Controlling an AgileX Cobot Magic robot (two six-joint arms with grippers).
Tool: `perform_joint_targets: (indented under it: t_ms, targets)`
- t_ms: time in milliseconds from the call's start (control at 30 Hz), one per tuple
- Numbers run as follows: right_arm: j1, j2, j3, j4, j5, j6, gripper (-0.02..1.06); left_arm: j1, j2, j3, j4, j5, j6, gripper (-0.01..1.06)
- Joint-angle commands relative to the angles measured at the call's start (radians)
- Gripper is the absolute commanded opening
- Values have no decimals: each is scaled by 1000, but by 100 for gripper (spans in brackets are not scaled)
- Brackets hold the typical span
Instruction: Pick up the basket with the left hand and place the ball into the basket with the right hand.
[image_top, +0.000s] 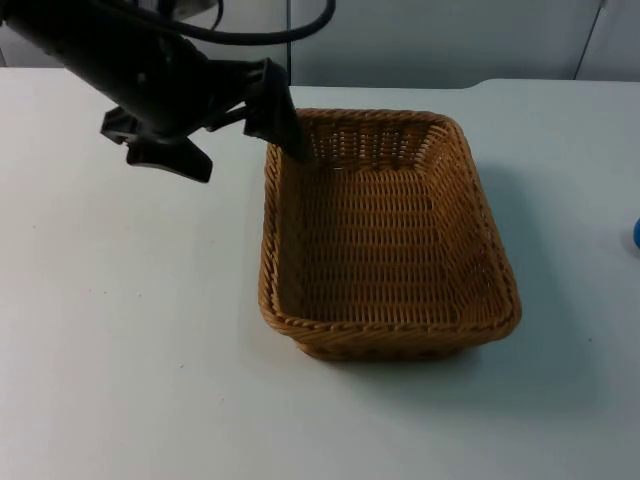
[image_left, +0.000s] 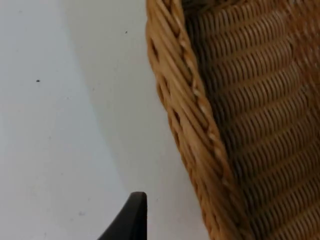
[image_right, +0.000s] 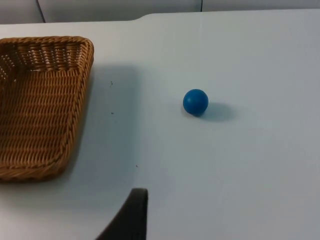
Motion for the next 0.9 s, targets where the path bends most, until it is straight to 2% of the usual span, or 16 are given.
perform_joint_targets:
  t_ms: [0, 500, 800, 867]
  targets:
    - [-7, -4, 9, -6, -9, 4, 103, -14, 22, -33, -11, 7, -19, 105]
    - [-7, -4, 9, -8, -9, 4, 103, -46, 187, -150, 16, 56, -118, 104]
    - [-7, -4, 9, -8, -9, 4, 103, -67, 215, -152, 23, 49, -120, 104]
    - [-7, -4, 9, -8, -9, 4, 103, -74, 215, -152, 23, 45, -120, 101]
